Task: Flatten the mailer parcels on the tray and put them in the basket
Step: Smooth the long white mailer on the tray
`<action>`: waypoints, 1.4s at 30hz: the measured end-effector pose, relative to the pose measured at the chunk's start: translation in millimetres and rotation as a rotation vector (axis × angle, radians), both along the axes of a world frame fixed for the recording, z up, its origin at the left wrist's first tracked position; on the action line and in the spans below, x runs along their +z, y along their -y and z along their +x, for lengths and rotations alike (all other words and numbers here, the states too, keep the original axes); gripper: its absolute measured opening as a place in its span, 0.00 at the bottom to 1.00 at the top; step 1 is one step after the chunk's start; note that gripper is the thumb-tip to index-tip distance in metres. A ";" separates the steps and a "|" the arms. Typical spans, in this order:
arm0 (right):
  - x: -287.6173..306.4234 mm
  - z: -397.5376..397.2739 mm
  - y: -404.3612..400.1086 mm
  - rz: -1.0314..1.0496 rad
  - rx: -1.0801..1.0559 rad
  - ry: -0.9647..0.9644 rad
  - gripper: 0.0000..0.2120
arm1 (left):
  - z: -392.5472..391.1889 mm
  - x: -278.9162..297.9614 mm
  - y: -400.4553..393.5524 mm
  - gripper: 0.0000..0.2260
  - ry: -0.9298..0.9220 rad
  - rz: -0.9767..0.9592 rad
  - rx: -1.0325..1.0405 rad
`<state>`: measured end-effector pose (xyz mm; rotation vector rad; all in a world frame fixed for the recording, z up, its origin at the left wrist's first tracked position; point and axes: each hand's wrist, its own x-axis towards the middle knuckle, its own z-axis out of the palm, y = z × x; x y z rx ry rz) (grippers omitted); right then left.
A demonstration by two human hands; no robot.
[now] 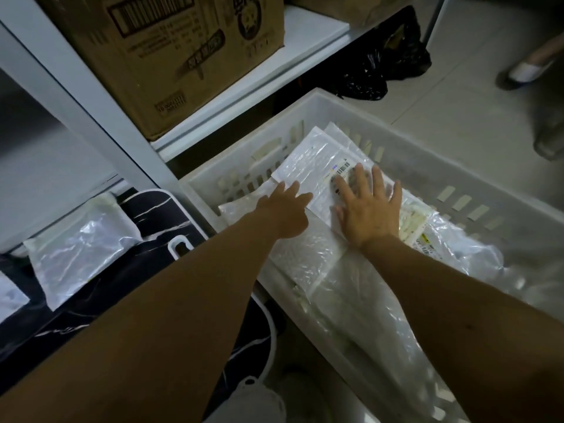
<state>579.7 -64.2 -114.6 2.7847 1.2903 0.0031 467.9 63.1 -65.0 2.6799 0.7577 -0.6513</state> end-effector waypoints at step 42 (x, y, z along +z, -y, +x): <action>115.6 -86.3 -47.7 0.014 0.072 -0.243 0.30 | -127.7 100.8 19.4 0.21 0.108 0.077 0.111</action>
